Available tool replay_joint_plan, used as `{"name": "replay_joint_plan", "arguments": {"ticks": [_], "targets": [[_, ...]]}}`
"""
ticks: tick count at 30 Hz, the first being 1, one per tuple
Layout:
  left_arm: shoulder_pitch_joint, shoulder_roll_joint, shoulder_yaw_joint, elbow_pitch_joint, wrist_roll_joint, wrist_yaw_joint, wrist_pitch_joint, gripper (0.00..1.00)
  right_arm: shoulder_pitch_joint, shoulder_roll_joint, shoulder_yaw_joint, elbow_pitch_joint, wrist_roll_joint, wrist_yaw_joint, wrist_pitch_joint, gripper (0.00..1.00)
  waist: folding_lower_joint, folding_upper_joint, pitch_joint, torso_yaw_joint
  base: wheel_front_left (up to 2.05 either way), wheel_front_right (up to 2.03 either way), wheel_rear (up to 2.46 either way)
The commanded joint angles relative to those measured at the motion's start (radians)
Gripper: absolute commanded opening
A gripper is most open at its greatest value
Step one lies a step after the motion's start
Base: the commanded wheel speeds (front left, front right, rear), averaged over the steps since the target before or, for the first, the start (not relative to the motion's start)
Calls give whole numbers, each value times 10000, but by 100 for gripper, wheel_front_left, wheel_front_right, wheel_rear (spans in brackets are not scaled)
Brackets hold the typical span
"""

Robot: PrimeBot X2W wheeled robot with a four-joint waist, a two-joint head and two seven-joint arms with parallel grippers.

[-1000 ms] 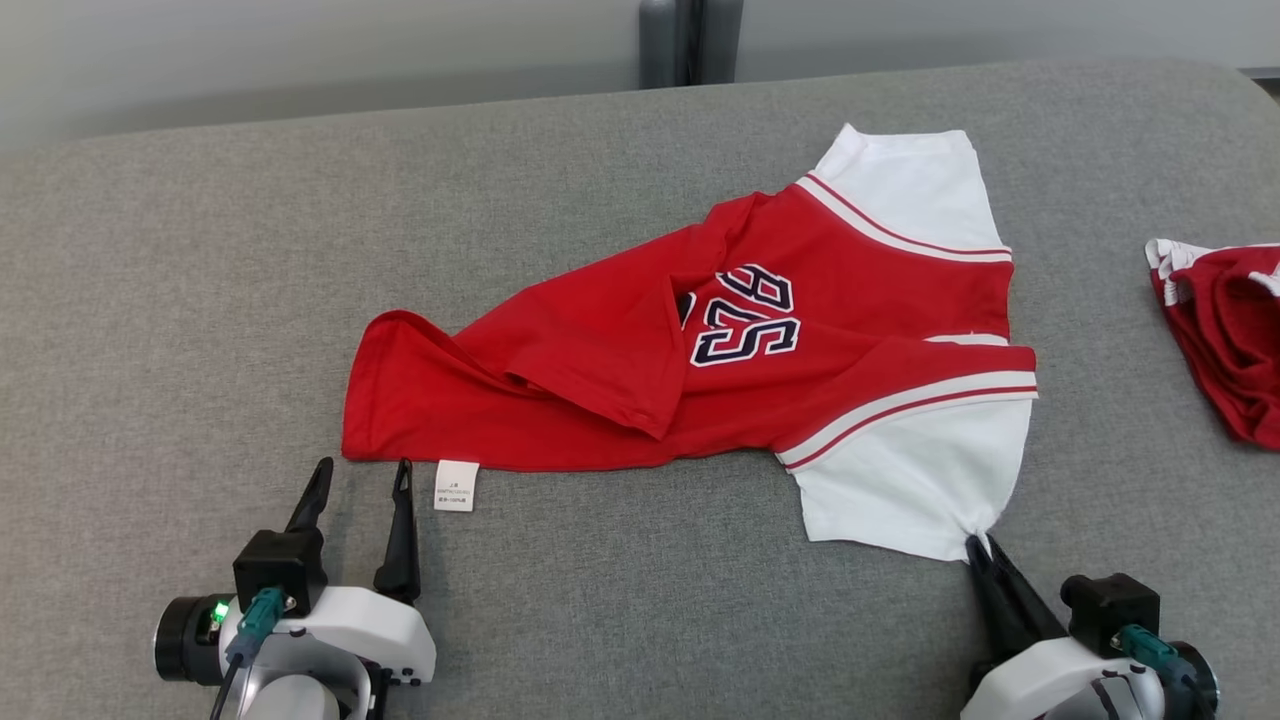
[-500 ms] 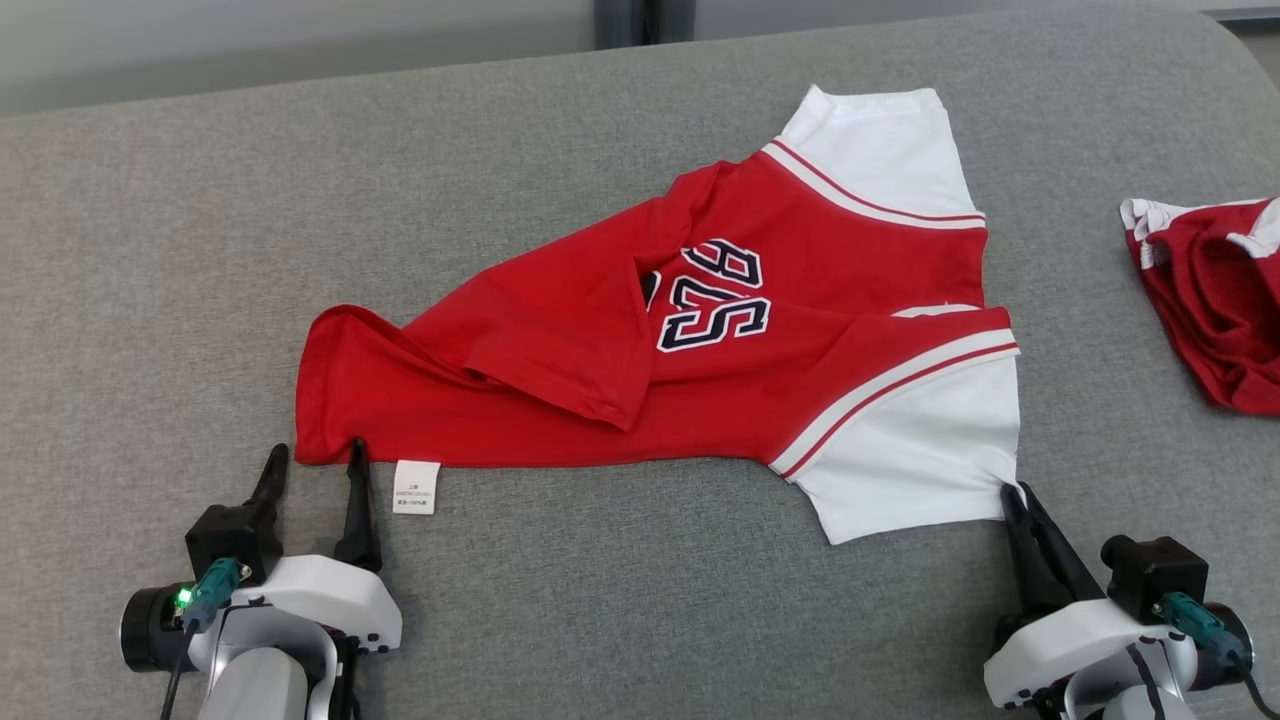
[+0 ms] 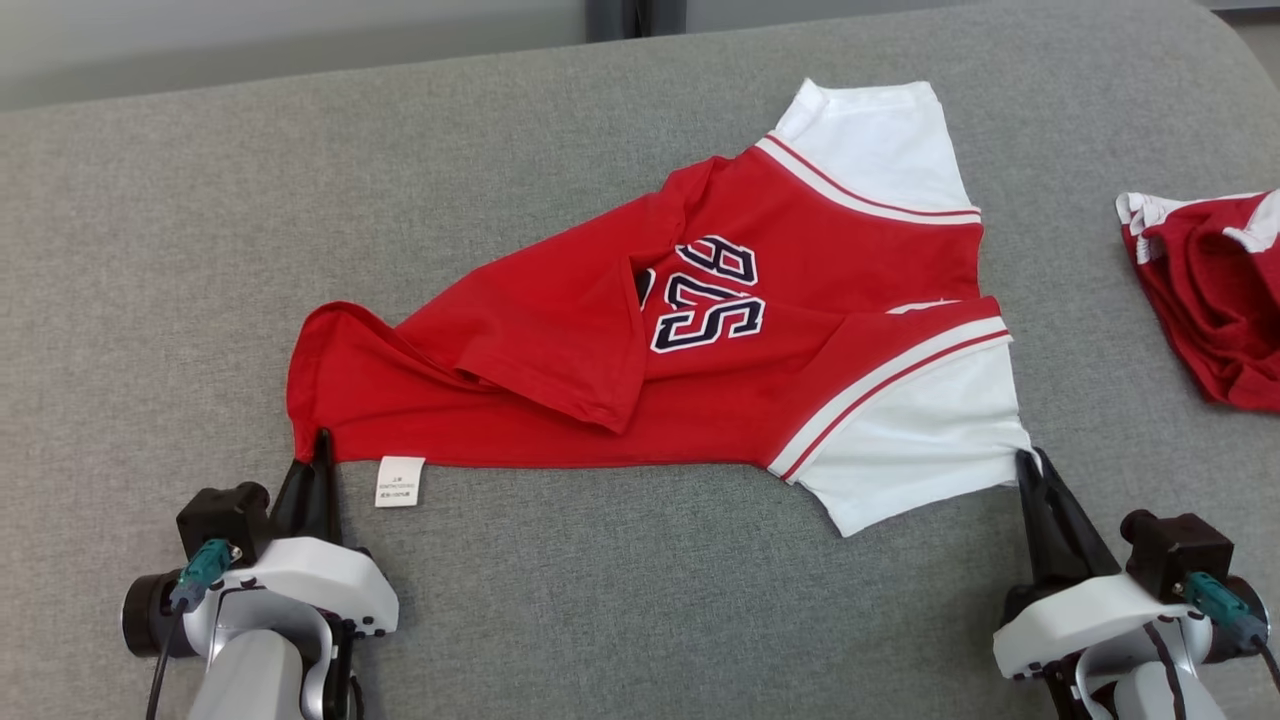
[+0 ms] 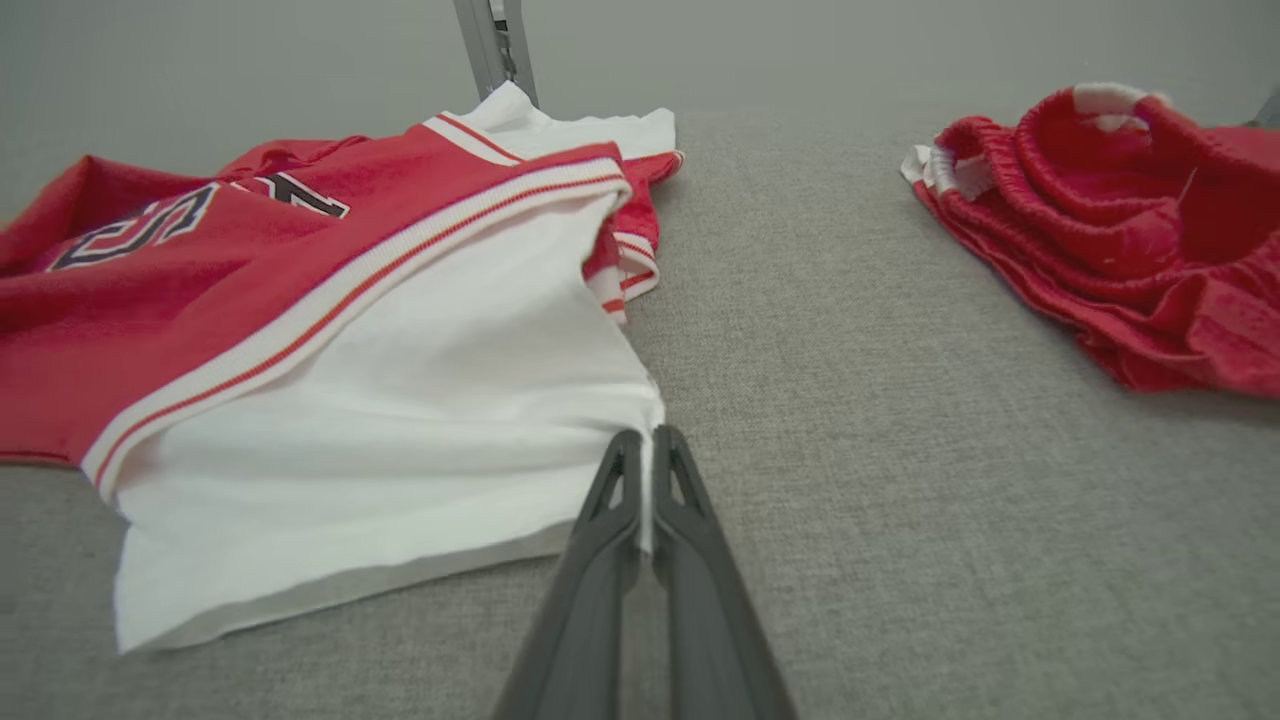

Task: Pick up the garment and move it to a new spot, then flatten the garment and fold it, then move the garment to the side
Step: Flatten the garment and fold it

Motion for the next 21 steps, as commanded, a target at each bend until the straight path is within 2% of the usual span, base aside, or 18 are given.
{"name": "replay_joint_plan", "arguments": {"ticks": [1, 10, 13, 21], "targets": [[325, 4, -43, -2, -65, -29, 56, 0, -75, -68, -49, -157, 94, -7, 1, 0, 0, 0, -151, 64, 0, 0, 0], [481, 23, -121, -2022, 462, -309, 25, 0, -641, -79, -59, -1274, 419, -5, -1, 0, 0, 0, -1433, 388, 0, 0, 0], [156, 111, -52, -2428, 719, -488, 25, 0, -1085, -286, 12, -1516, 431, -5, 1, 0, 0, 0, -1981, 480, 0, 0, 0], [-1631, 910, -271, -2375, 1253, -969, 27, 0, -3113, -1165, 265, -1984, 507, -5, -1, 0, 0, 0, -2933, 661, 0, 0, 0]]}}
